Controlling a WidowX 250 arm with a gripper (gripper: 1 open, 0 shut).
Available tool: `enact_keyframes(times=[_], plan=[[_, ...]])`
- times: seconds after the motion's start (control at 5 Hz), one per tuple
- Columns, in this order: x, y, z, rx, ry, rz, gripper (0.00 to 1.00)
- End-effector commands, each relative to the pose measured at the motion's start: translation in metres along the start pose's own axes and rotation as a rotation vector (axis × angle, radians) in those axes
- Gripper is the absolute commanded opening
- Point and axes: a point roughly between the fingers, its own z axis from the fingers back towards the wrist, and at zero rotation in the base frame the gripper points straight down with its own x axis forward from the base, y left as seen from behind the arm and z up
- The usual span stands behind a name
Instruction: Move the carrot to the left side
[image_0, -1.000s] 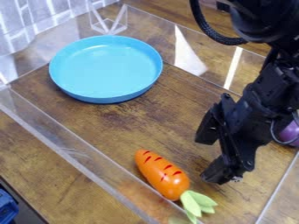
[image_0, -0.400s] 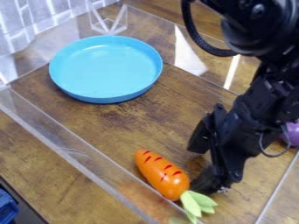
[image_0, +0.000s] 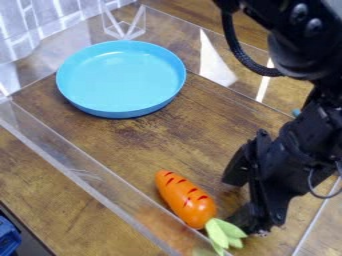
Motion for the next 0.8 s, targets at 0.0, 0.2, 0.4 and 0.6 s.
enact_keyframes(times=[0.0, 0.2, 0.4, 0.6], plan=[[0.0017, -0.0075, 0.0134, 0.012, -0.035, 0.034, 1.0], [0.0008, -0.0158, 0.0108, 0.001, -0.024, 0.059, 1.0], [0.0004, -0.0156, 0.0121, 0.0, -0.017, 0.062, 1.0], [-0.0006, -0.015, 0.0134, -0.002, -0.01, 0.067, 1.0]])
